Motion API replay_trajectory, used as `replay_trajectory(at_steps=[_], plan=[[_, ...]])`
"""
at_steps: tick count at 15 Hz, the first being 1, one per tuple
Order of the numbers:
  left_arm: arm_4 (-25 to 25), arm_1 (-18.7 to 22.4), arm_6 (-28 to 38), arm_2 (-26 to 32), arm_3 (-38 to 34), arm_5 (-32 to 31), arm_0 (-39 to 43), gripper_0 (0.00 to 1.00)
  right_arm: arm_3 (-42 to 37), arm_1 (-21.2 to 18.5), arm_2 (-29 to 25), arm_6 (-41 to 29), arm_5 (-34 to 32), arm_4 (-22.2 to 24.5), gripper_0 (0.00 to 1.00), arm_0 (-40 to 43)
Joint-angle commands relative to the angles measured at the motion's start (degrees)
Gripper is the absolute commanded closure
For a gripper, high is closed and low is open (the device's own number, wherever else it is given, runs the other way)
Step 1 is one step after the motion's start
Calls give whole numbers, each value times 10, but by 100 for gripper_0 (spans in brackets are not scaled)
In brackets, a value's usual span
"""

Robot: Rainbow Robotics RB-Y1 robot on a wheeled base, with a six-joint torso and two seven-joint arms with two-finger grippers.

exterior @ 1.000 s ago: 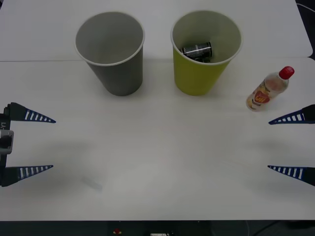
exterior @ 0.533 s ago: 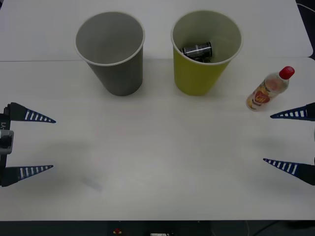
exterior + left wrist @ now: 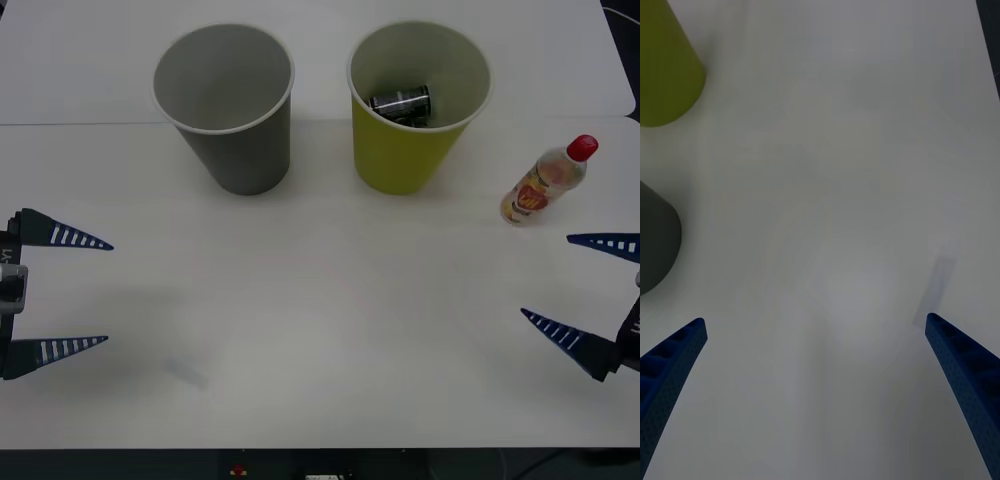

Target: Put the can into the green bin and the plastic bottle into the gray bin

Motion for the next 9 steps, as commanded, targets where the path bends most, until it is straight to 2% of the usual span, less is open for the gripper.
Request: replay_trajectory(at_steps=[1,3,5,9], plan=[[0,0,0,0,0,0,0,0,-35,-21,50,0,145,-41,0,31],[0,0,0,0,0,0,0,0,-45,-22,87,-5,222,-63,0,28],[0,0,0,0,0,0,0,0,-54,-32,132,-49,308,-63,0,19],[0,0,0,0,0,0,0,0,-57,-56,259,-181,485,-7,0,-37]])
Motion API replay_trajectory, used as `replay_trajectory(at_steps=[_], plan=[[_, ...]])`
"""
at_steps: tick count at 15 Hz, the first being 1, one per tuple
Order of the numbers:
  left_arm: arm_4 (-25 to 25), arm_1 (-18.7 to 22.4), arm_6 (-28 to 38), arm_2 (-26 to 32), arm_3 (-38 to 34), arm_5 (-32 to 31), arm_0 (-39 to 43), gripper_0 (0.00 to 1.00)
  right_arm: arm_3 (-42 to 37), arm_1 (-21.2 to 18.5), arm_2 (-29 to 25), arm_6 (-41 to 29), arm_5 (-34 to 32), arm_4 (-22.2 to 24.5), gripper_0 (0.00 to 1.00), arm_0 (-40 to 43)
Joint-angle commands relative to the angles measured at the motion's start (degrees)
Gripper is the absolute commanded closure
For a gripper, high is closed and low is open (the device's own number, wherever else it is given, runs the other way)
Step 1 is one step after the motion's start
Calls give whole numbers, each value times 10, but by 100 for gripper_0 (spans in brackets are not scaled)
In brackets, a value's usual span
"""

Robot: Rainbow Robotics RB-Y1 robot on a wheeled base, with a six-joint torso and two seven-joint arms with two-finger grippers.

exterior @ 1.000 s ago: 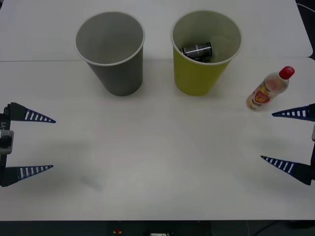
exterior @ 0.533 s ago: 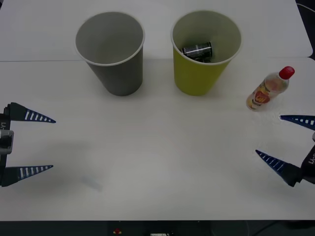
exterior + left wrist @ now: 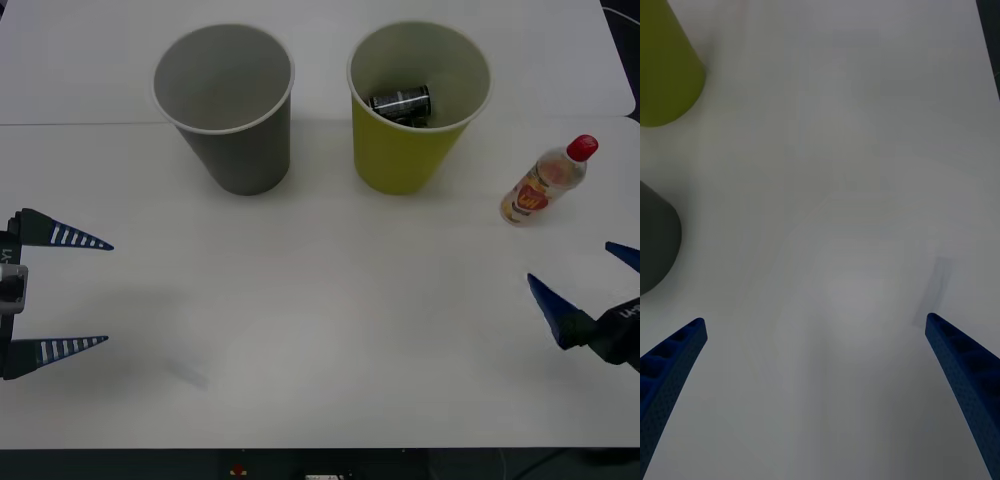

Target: Put the can into the green bin and the plastic bottle into the gray bin

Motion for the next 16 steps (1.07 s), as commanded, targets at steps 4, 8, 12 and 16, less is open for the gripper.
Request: replay_trajectory(at_steps=[4,8,12,16], plan=[[0,0,0,0,0,0,0,0,72,-2,185,-165,149,106,0,-133],[0,0,0,0,0,0,0,0,167,25,306,-262,205,178,0,-243],[0,0,0,0,0,0,0,0,260,60,400,-337,252,225,0,-333],[0,0,0,0,0,0,0,0,328,98,430,-371,266,239,0,-381]])
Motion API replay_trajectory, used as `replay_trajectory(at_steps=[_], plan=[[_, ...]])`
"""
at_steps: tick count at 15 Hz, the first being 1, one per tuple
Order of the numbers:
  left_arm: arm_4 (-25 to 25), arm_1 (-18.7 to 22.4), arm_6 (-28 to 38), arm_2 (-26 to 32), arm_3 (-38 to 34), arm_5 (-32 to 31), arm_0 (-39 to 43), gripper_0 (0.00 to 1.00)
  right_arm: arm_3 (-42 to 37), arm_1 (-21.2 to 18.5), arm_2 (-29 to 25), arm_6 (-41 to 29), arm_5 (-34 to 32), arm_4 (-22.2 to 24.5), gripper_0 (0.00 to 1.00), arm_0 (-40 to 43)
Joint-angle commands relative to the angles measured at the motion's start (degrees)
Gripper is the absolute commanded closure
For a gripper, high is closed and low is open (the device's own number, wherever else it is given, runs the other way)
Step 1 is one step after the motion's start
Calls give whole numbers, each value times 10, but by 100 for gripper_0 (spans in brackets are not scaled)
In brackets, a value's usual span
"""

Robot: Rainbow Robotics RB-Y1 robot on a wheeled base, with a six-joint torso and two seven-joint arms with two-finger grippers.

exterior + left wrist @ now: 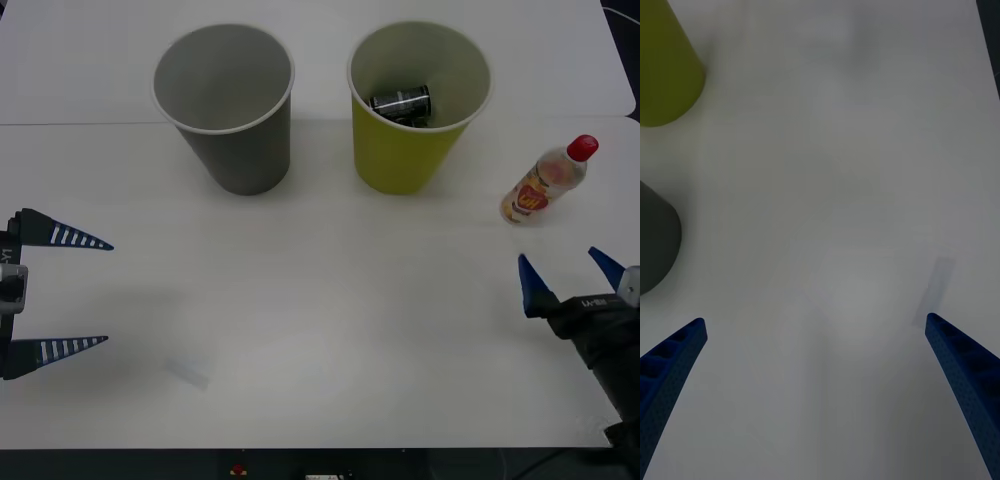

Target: Put the can into the green bin and the plastic bottle into the gray bin

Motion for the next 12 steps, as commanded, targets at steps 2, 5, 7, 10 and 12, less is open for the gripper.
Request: replay_trajectory(at_steps=[2,5,7,10,12], plan=[[0,0,0,0,0,0,0,0,50,38,7,-10,2,3,0,-32],[0,0,0,0,0,0,0,0,98,68,13,-13,2,3,0,-64],[0,0,0,0,0,0,0,0,125,82,13,-14,2,2,0,-82],[0,0,0,0,0,0,0,0,158,107,13,-13,2,-9,0,-109],[0,0,0,0,0,0,0,0,183,121,13,-13,1,-9,0,-127]])
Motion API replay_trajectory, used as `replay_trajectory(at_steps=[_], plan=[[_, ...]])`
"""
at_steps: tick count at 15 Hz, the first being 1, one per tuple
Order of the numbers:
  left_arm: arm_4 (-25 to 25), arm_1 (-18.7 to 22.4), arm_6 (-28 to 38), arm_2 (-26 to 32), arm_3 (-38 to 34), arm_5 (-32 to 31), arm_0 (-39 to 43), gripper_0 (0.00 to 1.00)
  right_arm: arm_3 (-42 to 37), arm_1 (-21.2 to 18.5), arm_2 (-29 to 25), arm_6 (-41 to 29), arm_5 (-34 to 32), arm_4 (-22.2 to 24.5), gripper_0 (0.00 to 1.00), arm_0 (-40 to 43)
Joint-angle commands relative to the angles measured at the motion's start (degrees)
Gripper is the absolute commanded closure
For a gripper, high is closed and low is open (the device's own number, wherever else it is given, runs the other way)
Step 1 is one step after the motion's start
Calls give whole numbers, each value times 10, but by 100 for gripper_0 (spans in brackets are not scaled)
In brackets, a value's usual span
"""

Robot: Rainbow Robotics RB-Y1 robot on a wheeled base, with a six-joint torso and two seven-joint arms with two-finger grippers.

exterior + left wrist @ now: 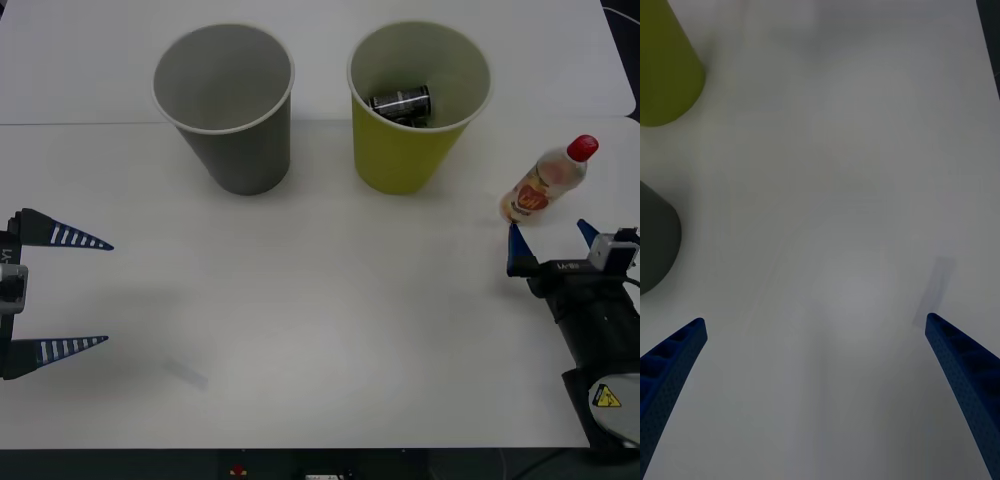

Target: Put the can into the green bin and the plastic bottle into the gray bin

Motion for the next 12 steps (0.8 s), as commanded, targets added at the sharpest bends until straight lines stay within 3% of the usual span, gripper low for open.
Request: replay_trajectory(at_steps=[1,12], plan=[[0,0,0,0,0,0,0,0,33,19,1,0,-1,0,0,-23],[0,0,0,0,0,0,0,0,164,98,-1,3,-1,-2,0,-109]])
